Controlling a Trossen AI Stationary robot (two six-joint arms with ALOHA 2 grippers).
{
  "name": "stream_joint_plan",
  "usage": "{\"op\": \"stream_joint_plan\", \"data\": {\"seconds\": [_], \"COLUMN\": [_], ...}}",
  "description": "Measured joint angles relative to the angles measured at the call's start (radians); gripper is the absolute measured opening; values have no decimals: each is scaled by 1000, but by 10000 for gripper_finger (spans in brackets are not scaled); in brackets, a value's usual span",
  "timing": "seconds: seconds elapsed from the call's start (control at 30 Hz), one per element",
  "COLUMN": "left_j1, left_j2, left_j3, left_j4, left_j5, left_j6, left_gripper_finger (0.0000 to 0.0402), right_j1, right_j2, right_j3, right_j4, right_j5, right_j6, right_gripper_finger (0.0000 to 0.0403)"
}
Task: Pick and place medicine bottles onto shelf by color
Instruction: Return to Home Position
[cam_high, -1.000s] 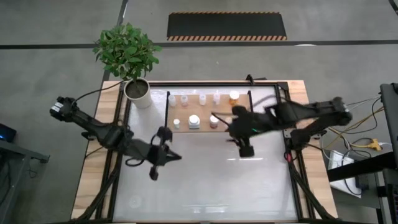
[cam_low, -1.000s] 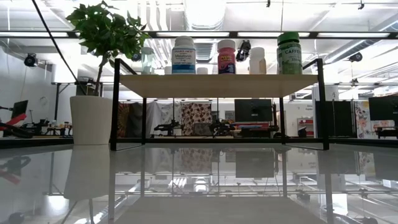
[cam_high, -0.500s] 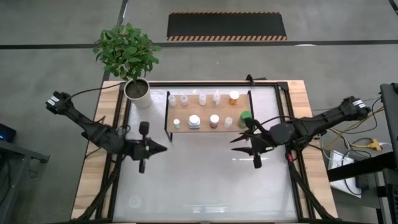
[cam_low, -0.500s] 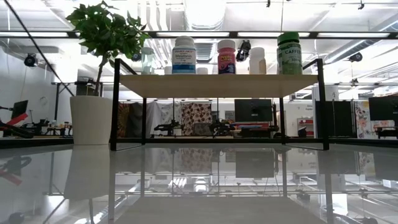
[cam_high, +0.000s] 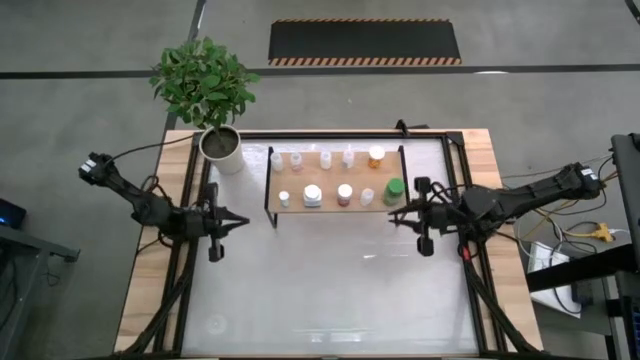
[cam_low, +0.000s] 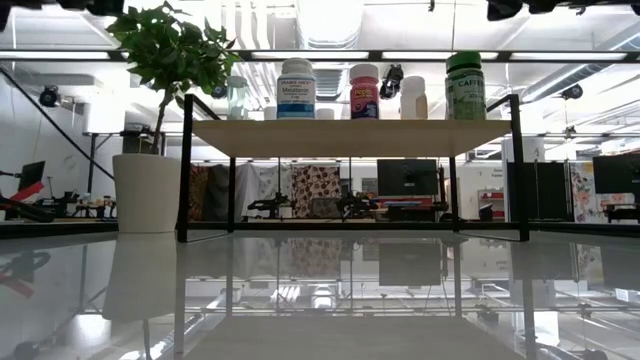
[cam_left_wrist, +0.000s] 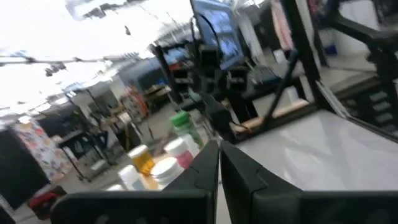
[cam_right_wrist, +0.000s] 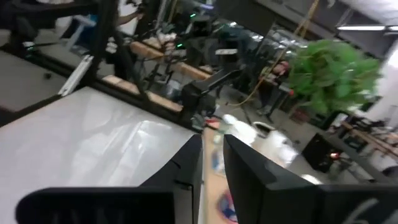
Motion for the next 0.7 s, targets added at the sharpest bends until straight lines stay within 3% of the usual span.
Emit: {"op": "stream_joint_plan", "data": {"seconds": [0.1, 0.3, 0.7], "left_j1": [17, 40, 40], "left_j2": [-40, -173, -416], "left_j3": [-51, -129, -240], "left_j4": [49, 57, 57], "left_j5": [-6, -115, -130], "left_j6": [34, 36, 70], "left_gripper_finger": [0, 0, 0], "right_j1": [-35, -60, -61], "right_j2": [-61, -170, -371], "right_j3": [-9, -16, -174], "right_j4": [-22, -116, -71], "right_j5": [-1, -9, -8], "right_j6": [-13, -21, 3], "right_gripper_finger": [50, 47, 46]}}
